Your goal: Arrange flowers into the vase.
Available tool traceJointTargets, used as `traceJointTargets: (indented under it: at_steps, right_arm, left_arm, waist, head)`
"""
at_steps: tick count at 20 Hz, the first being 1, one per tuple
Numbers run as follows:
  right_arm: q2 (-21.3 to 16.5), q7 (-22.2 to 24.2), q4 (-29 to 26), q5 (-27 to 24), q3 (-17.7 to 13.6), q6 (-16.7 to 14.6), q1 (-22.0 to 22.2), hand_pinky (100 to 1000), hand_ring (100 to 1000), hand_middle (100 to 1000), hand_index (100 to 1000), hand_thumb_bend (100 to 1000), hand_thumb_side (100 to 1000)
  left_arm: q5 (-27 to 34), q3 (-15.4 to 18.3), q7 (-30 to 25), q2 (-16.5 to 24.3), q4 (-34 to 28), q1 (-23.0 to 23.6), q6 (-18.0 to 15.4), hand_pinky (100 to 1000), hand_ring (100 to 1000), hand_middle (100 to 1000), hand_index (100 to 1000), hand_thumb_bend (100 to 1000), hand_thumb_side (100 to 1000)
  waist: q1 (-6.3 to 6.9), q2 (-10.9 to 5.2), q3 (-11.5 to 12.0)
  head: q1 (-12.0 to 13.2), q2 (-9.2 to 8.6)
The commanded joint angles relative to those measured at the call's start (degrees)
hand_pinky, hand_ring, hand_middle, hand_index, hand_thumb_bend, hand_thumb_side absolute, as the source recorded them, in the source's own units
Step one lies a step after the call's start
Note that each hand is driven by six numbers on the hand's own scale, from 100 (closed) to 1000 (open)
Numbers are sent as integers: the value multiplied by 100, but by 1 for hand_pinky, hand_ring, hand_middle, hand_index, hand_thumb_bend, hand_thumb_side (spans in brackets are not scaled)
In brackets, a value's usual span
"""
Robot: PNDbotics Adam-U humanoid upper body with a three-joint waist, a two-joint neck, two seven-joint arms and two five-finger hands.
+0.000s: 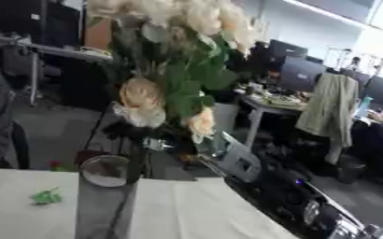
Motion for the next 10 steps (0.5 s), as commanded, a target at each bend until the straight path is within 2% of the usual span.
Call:
traceJointTargets:
  at_steps: [1, 2, 5, 10]
  right_arm:
    - [-111, -148, -240, 318, -23, -84, -40, 1000, 1000, 949, 888, 103, 866]
    - [-92, -148, -262, 424, 7, -100, -28, 1000, 1000, 947, 888, 219, 818]
    - [-46, 3, -246, 619, 90, -107, 4, 1000, 1000, 958, 899, 356, 776]
    - [-6, 446, -112, 743, 121, -104, 14, 1000, 1000, 968, 912, 385, 778]
  left_arm:
    - [16, 22, -14, 20, -61, -80, -5, 731, 641, 618, 712, 968, 852]
    - [16, 21, -16, 18, -62, -81, -6, 731, 641, 618, 712, 968, 852]
    - [16, 21, -19, 8, -57, -82, -4, 731, 641, 618, 712, 968, 852]
    - [15, 18, -24, 1, -54, -82, -5, 731, 643, 618, 712, 969, 851]
  waist:
    - [78, -45, -28]
    - [80, -39, -36]
    - [81, -25, -50]
    - [82, -11, -59]
  head:
    - [-11, -65]
    - [-11, -67]
    - [-16, -72]
    - [-15, -88]
